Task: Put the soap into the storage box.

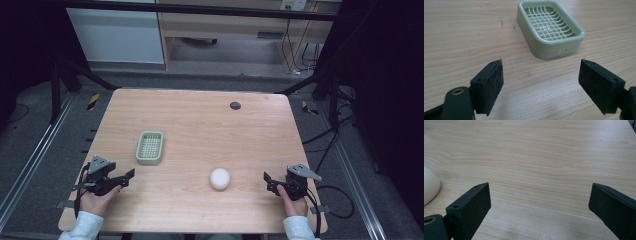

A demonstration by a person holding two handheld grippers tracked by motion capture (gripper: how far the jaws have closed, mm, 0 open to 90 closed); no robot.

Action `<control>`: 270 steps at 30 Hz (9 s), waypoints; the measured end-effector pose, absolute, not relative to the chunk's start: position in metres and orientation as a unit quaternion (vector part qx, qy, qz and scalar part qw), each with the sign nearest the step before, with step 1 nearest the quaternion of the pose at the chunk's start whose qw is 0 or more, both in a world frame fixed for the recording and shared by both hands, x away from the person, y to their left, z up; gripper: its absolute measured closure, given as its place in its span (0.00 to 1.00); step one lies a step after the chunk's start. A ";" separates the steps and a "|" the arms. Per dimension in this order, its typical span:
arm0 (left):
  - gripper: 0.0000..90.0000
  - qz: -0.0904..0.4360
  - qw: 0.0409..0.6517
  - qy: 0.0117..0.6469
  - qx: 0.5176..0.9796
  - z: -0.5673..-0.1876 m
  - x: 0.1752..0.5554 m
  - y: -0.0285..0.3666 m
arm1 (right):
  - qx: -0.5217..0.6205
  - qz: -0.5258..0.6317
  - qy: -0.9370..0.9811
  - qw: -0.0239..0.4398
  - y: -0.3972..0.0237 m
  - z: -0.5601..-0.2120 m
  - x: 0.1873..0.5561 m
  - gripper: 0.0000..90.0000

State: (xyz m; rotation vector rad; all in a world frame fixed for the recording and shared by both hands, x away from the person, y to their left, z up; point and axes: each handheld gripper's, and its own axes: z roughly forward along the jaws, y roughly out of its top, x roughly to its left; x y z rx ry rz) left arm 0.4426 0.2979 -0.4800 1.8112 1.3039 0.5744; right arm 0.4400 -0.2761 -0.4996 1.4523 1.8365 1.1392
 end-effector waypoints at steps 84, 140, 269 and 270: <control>0.21 0.207 0.456 0.357 0.788 -0.418 0.439 0.171 | 0.550 0.407 0.682 0.259 -0.275 -0.505 0.443 0.05; 0.20 0.167 0.432 0.302 0.834 -0.425 0.452 0.090 | 0.549 0.402 0.687 0.255 -0.272 -0.506 0.446 0.05; 0.25 0.106 0.332 0.284 0.893 -0.491 0.479 0.010 | 0.549 0.399 0.691 0.250 -0.270 -0.507 0.448 0.05; 0.25 0.106 0.331 0.284 0.894 -0.492 0.480 0.010 | 0.548 0.399 0.691 0.251 -0.270 -0.507 0.448 0.05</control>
